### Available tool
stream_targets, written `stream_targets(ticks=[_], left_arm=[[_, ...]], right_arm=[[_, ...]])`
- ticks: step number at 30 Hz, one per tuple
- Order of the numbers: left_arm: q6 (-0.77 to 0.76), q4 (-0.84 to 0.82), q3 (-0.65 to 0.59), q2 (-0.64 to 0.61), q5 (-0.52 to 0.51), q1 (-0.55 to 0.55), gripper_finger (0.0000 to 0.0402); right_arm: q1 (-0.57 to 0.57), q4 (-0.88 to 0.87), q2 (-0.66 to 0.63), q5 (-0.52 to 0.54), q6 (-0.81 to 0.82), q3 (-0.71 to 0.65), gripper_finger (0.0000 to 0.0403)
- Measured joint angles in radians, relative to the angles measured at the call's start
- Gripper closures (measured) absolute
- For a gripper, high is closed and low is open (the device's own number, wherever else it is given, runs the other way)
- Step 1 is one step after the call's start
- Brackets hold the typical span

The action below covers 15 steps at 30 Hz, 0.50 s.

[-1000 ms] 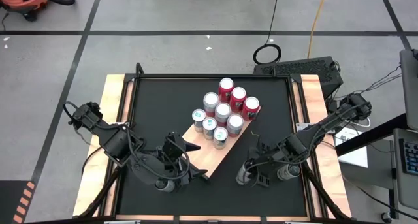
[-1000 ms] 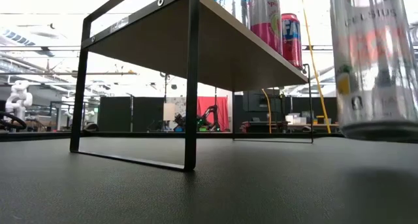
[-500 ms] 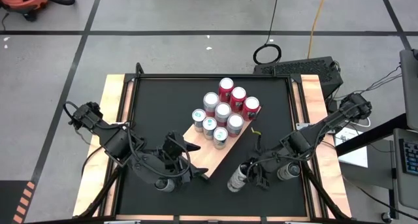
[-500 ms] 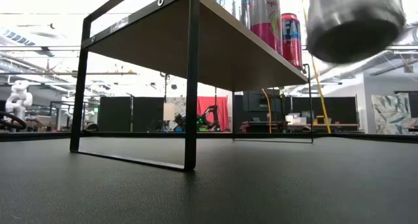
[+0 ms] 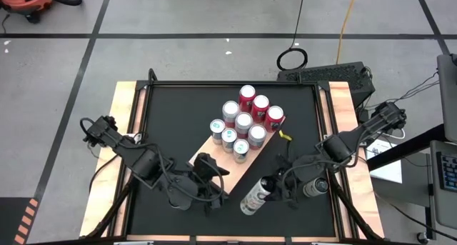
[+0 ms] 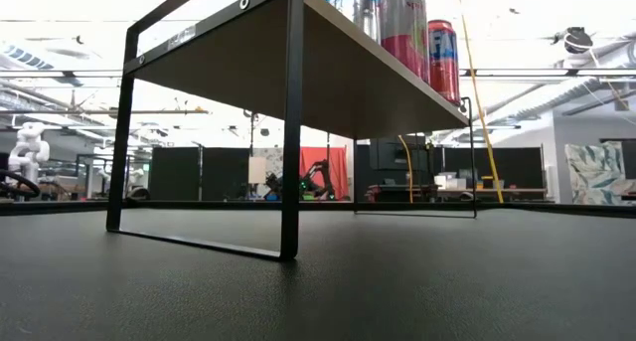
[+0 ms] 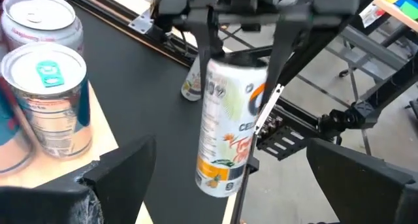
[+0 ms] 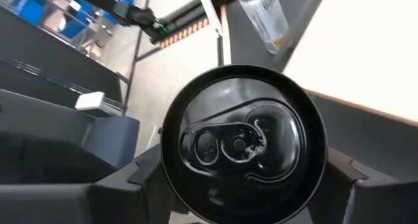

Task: Place canned beverage on shelf
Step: Put the top left white-yellow soda can on the shelf

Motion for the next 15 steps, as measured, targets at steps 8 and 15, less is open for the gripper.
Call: stream_targets(ticks=[8, 15], left_arm=[[0.035, 0.060, 0.000, 0.030, 0.032, 0.001, 0.0004], [0.077, 0.107, 0.000, 0.033, 0.084, 0.008, 0.0004]], right_arm=[[0.000, 0.007, 0.000, 0.026, -0.038, 0.071, 0.0168], [0.000, 0.014, 0.000, 0.028, -0.070, 0.106, 0.0168]])
